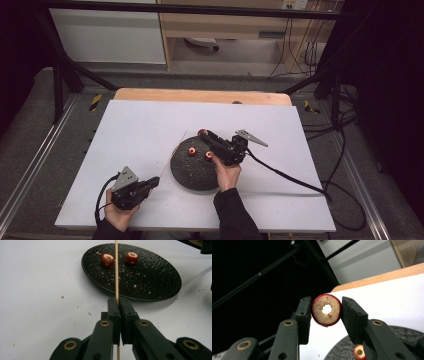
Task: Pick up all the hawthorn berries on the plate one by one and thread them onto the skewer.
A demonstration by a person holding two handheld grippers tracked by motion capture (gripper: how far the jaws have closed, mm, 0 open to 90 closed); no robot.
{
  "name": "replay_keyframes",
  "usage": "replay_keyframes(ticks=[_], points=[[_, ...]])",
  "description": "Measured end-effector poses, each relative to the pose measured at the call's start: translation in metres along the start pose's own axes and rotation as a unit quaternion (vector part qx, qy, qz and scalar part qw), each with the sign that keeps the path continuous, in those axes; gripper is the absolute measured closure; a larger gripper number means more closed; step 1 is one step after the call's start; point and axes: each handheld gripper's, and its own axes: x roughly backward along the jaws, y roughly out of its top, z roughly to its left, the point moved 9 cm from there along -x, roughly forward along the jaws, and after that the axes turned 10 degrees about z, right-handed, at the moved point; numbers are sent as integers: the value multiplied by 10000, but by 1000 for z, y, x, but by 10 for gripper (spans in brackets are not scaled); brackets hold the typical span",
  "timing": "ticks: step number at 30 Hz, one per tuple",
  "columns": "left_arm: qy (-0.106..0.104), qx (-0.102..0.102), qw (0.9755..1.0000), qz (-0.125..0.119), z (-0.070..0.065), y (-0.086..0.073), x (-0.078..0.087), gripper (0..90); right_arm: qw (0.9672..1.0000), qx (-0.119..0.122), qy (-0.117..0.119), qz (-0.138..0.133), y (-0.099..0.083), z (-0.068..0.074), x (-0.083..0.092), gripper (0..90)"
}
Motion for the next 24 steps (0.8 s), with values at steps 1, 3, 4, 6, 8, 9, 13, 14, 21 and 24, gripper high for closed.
replay_keyframes(ticks=[1,3,4,6,8,9,13,14,21,24], points=[[-6,7,10000,-4,-1,0,0,877,10000,-47,4,-50,1,0,0,610],[-20,34,10000,-9,-2,1,-1,877,9999,-53,-26,-122,4,-2,-2,609],[-26,37,10000,-12,-3,1,-2,876,9999,-59,-36,-113,5,-2,-3,610],[-56,47,10000,-18,-5,1,-2,876,9999,-7,-35,-163,8,-1,-6,610],[-101,52,9999,-20,-7,1,-3,877,9998,10,-30,-215,11,2,-9,610],[-116,44,9999,-22,-7,1,-3,876,9997,46,-34,-245,12,2,-11,610],[-171,55,9998,-42,-10,2,-3,876,9992,106,-50,-393,18,1,-17,610],[-192,65,9998,-44,-11,2,-3,876,9990,118,-54,-417,19,1,-18,610],[-250,111,9996,-84,-15,4,-3,876,9983,108,17,-569,18,0,-25,611],[-261,127,9995,-87,-17,4,-4,876,9981,24,83,-605,16,-1,-27,611]])
